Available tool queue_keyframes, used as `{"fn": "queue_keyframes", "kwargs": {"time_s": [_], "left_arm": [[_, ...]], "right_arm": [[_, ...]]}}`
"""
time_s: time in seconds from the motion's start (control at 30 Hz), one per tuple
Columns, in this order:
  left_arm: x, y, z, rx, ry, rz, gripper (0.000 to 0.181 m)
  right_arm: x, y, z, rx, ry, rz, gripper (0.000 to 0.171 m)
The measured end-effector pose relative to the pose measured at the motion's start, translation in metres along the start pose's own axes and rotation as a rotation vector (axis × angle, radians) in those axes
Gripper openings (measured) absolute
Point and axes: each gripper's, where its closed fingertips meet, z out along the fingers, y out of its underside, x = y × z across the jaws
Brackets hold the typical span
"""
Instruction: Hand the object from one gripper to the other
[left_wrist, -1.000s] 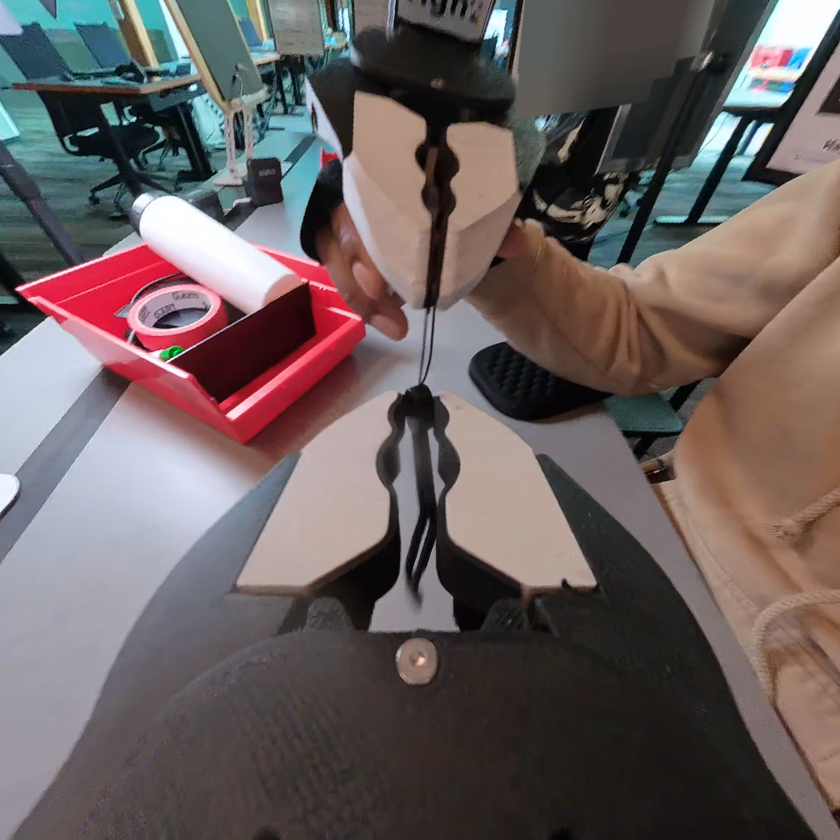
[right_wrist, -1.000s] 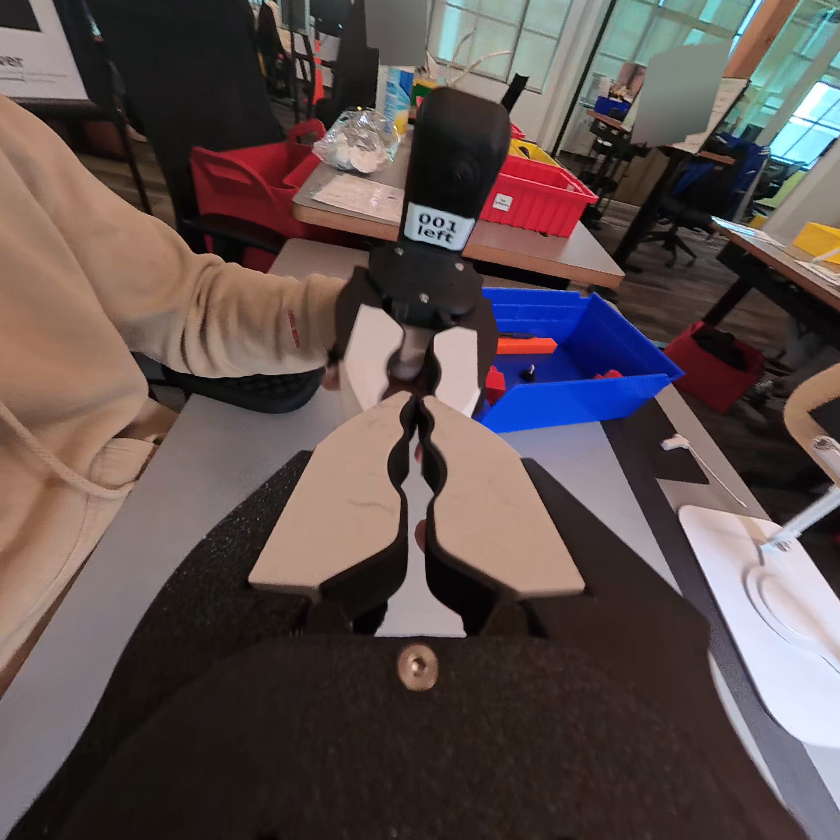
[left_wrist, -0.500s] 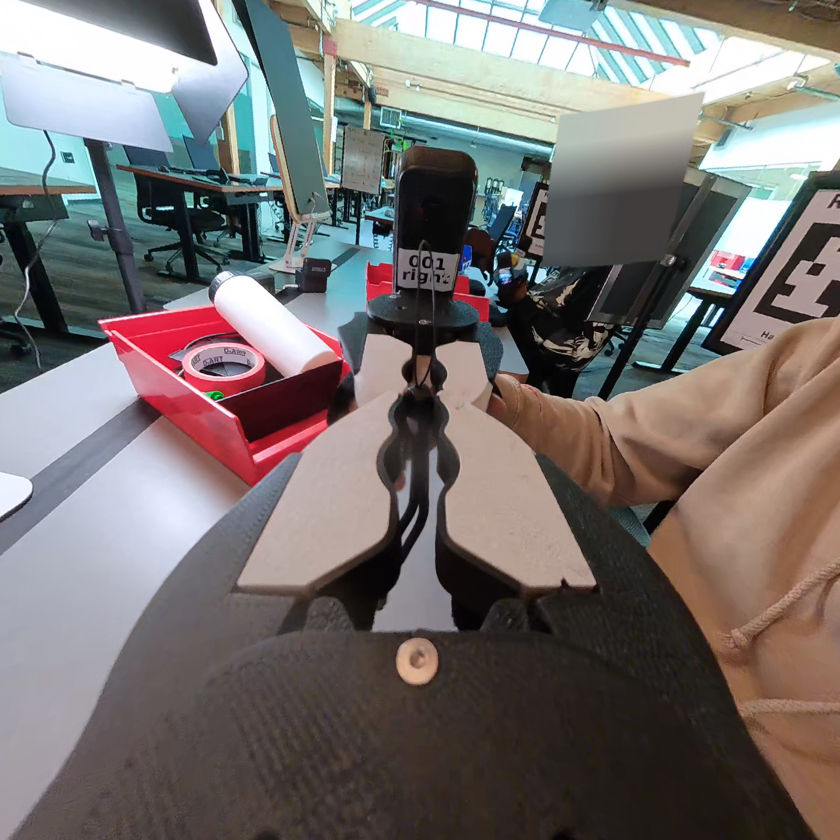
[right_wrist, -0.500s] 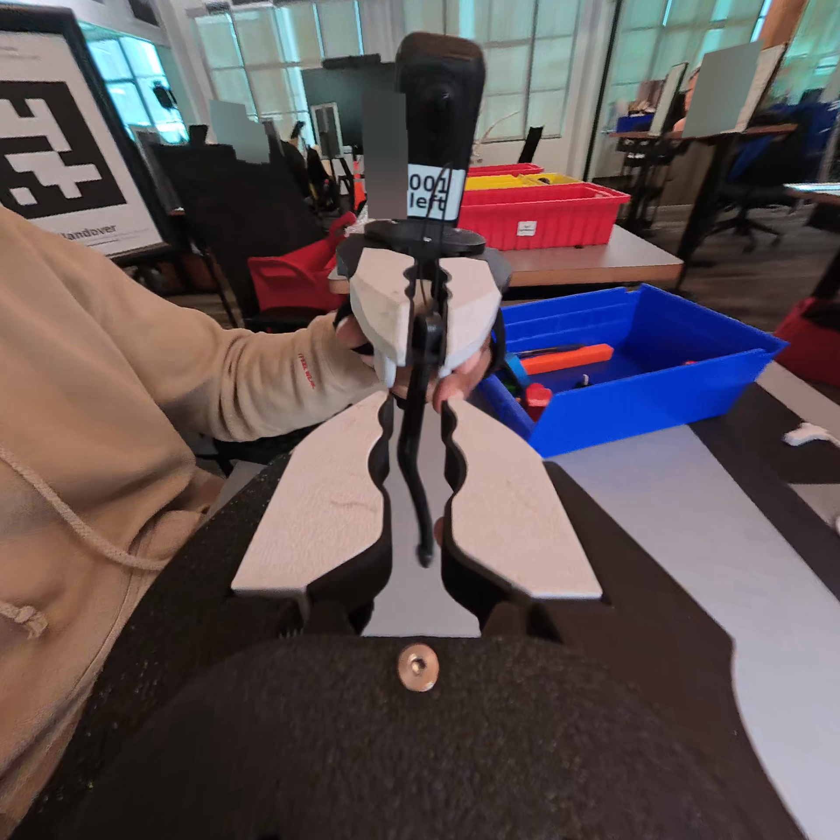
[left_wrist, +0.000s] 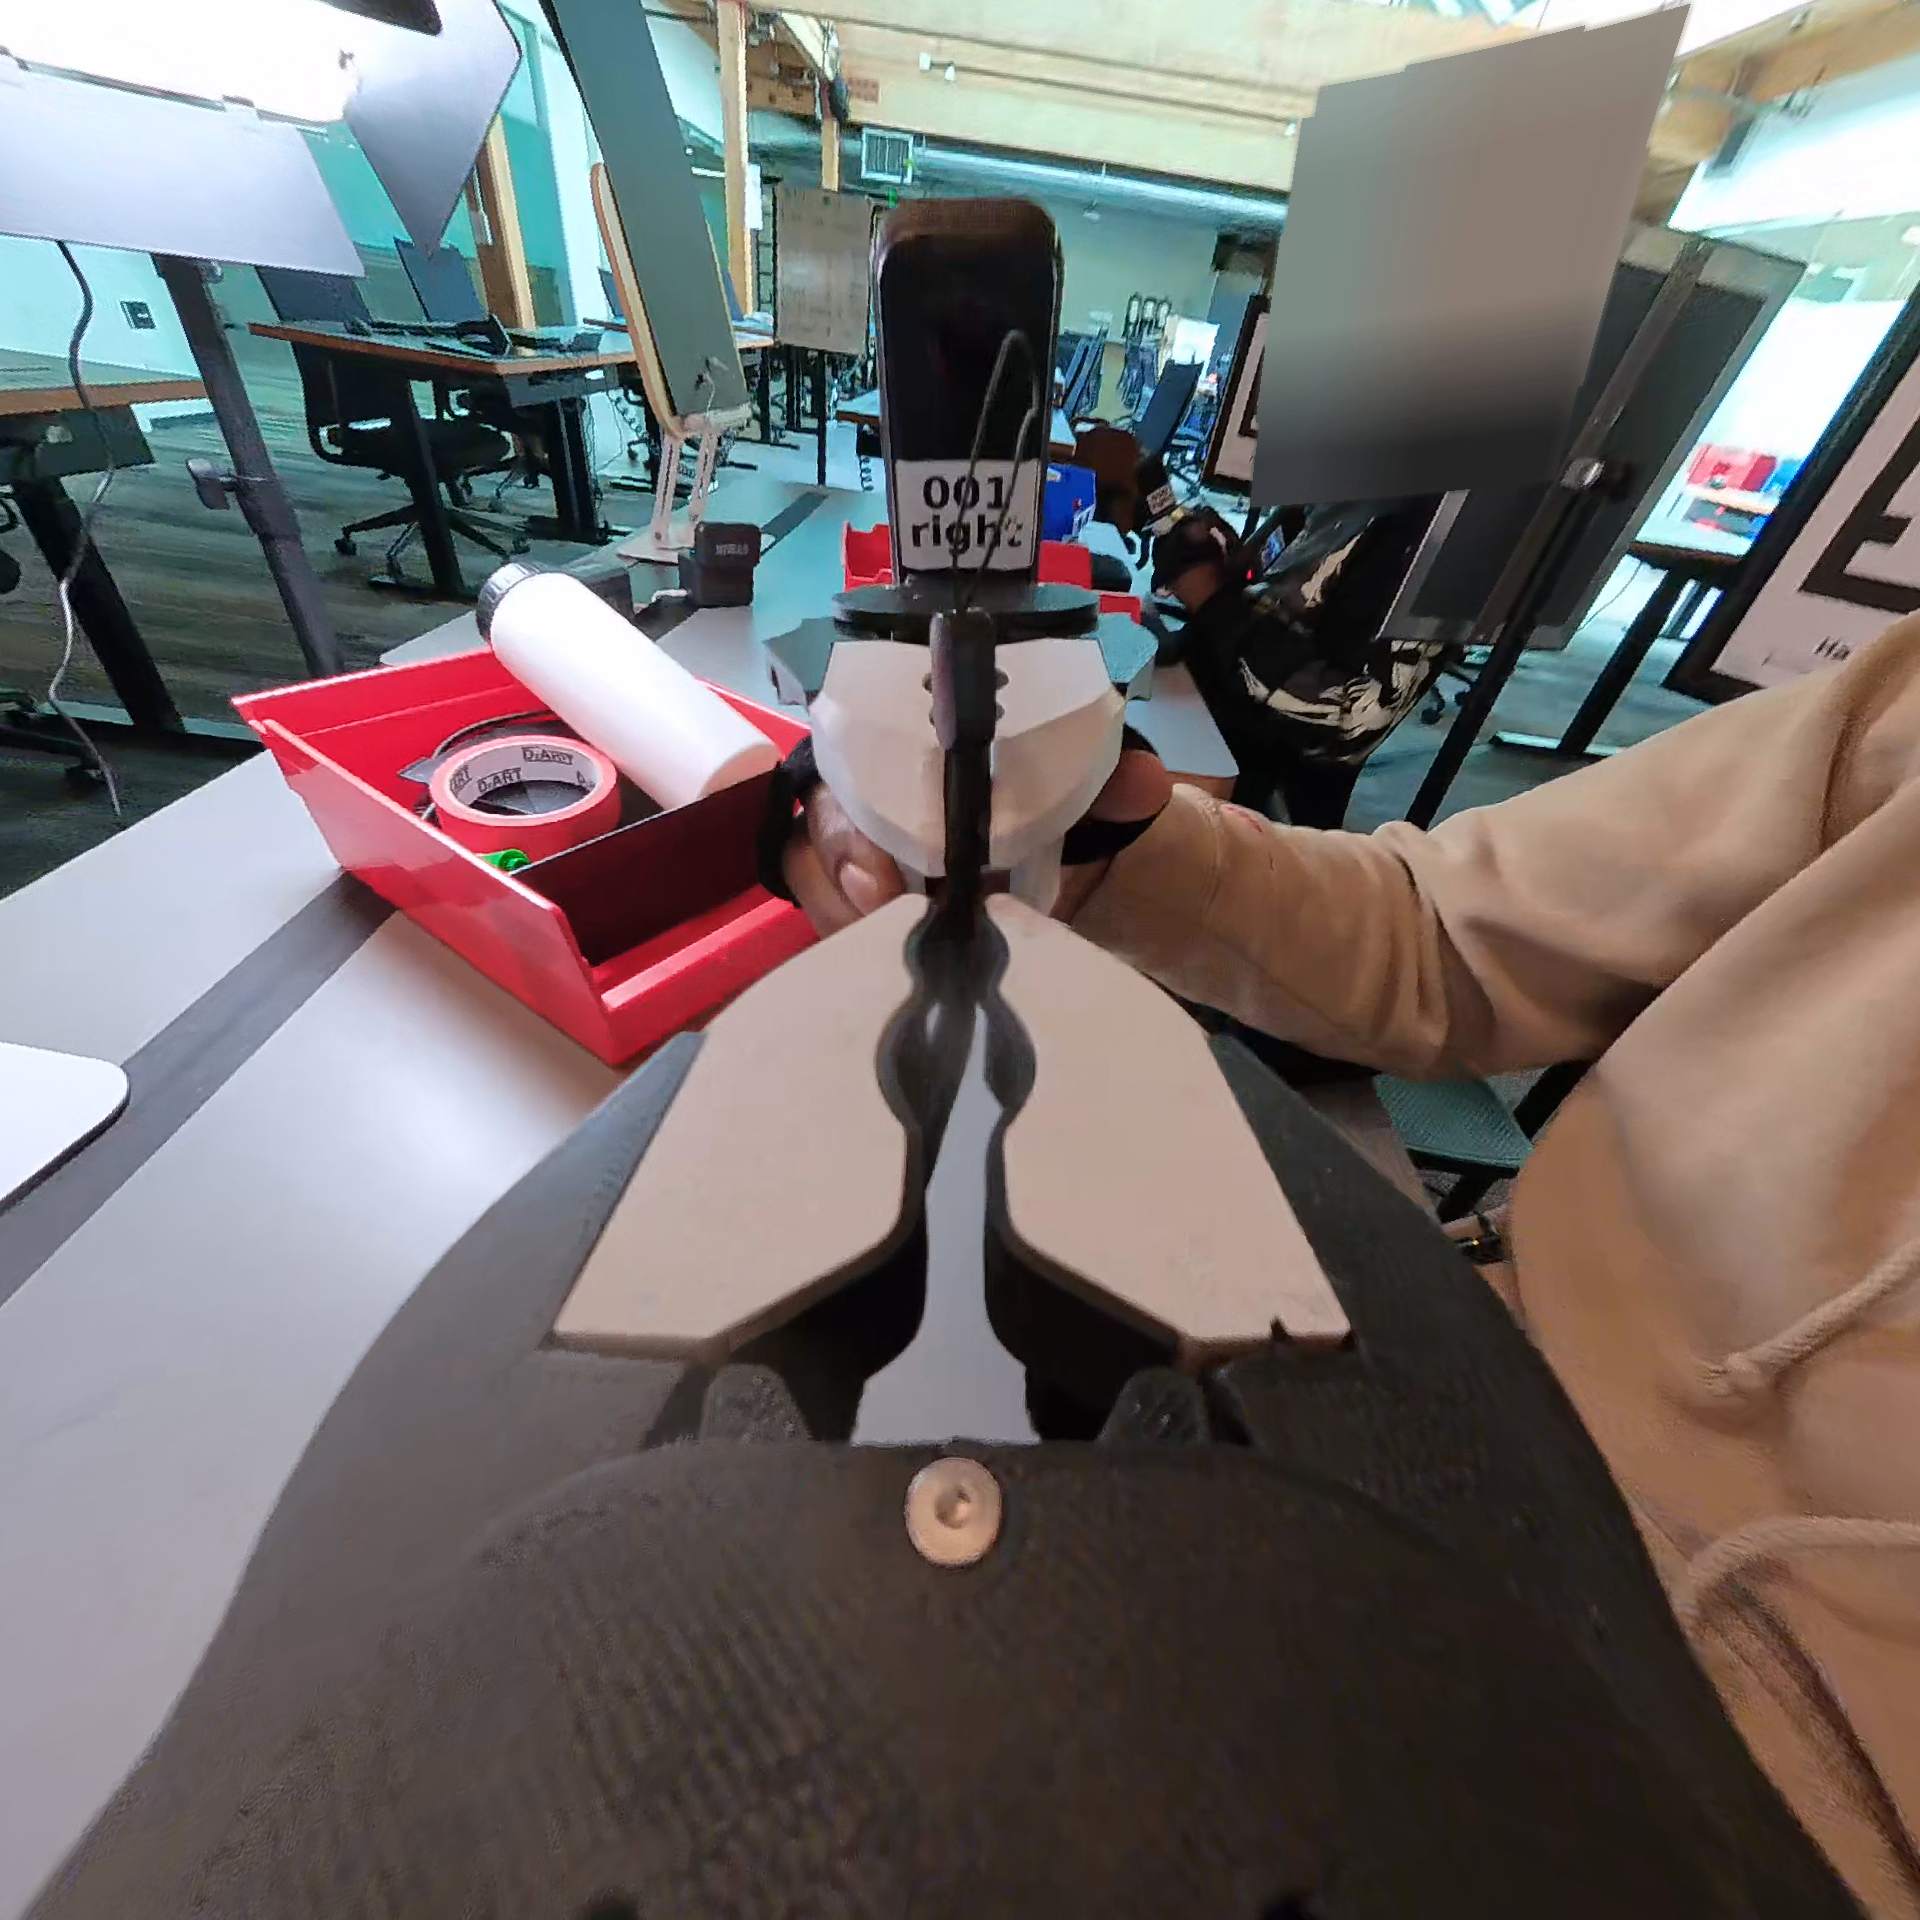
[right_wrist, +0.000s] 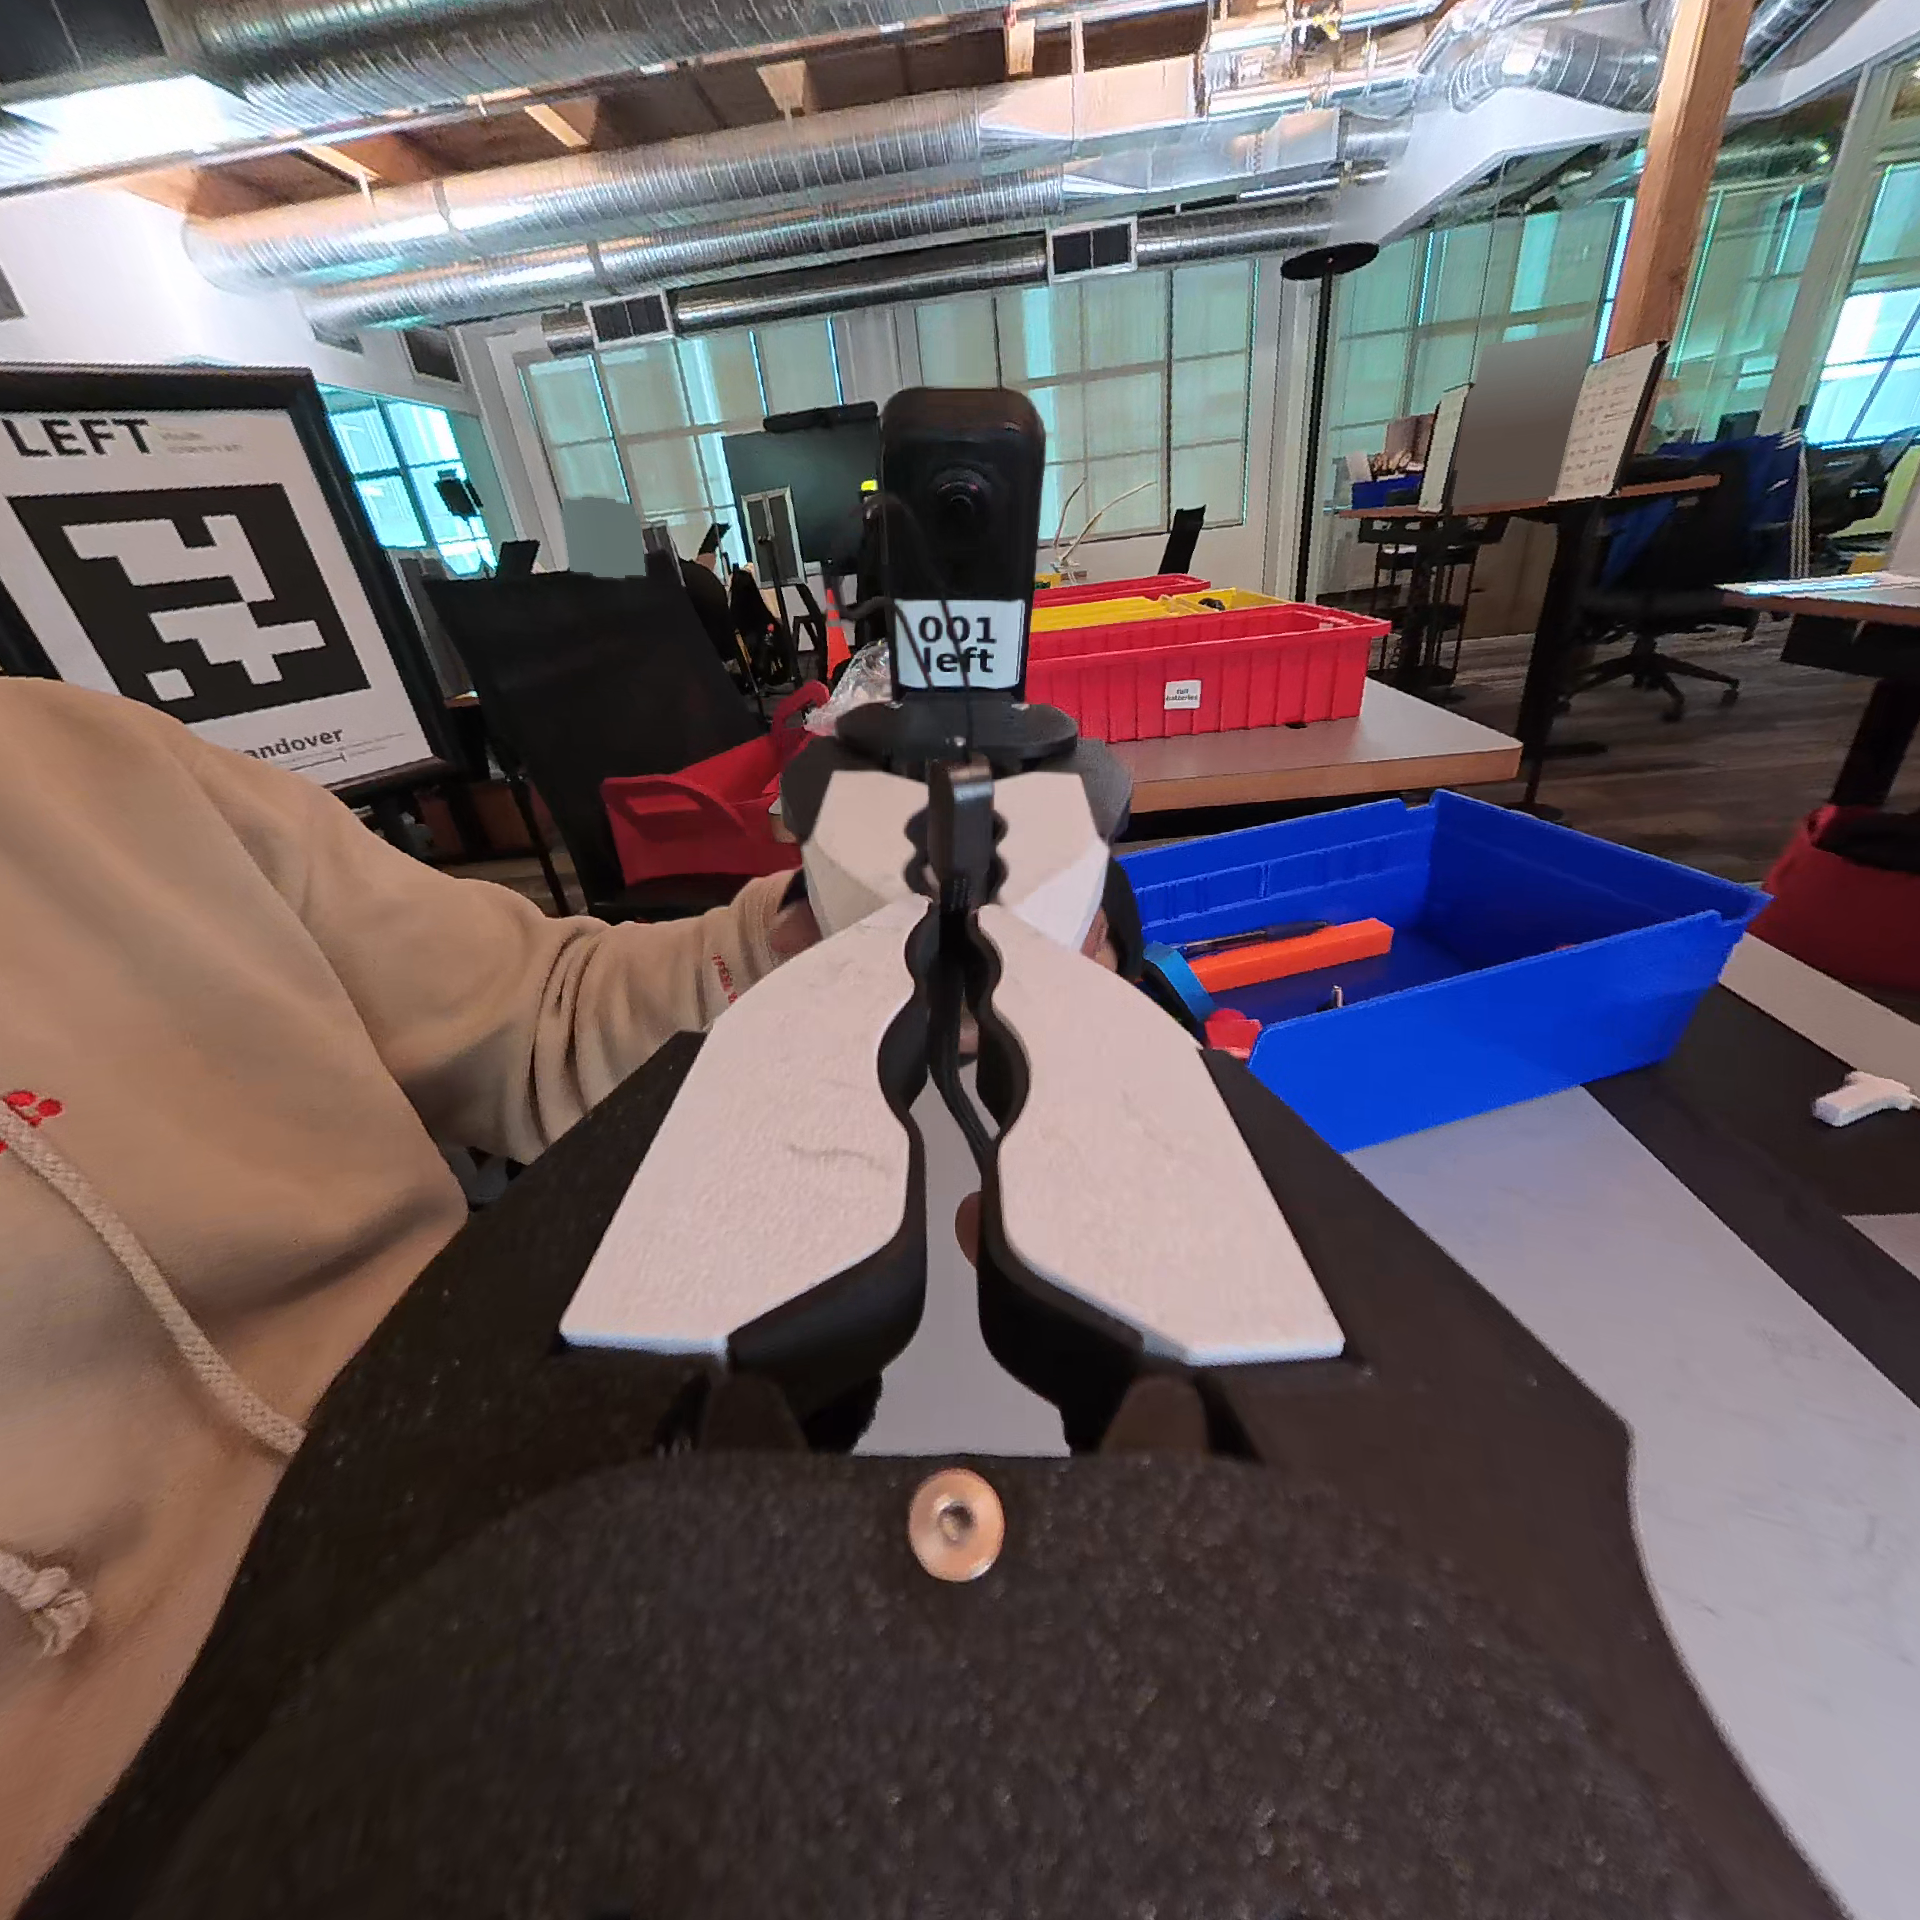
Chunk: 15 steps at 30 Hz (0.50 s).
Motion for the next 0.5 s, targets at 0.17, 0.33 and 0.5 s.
{"fn": "queue_keyframes", "kwargs": {"time_s": [0.17,0.33,0.5], "left_arm": [[-0.003,-0.014,-0.003,0.083,-0.017,-0.013,0.003],[0.002,-0.024,-0.008,0.134,0.017,-0.047,0.003],[0.004,-0.026,-0.005,0.151,0.008,-0.037,0.007]], "right_arm": [[0.003,-0.011,-0.002,0.059,0.026,0.015,0.013],[0.005,0.006,-0.003,-0.015,-0.006,0.031,0.021],[-0.006,0.011,0.010,-0.030,-0.031,-0.026,0.003]]}}
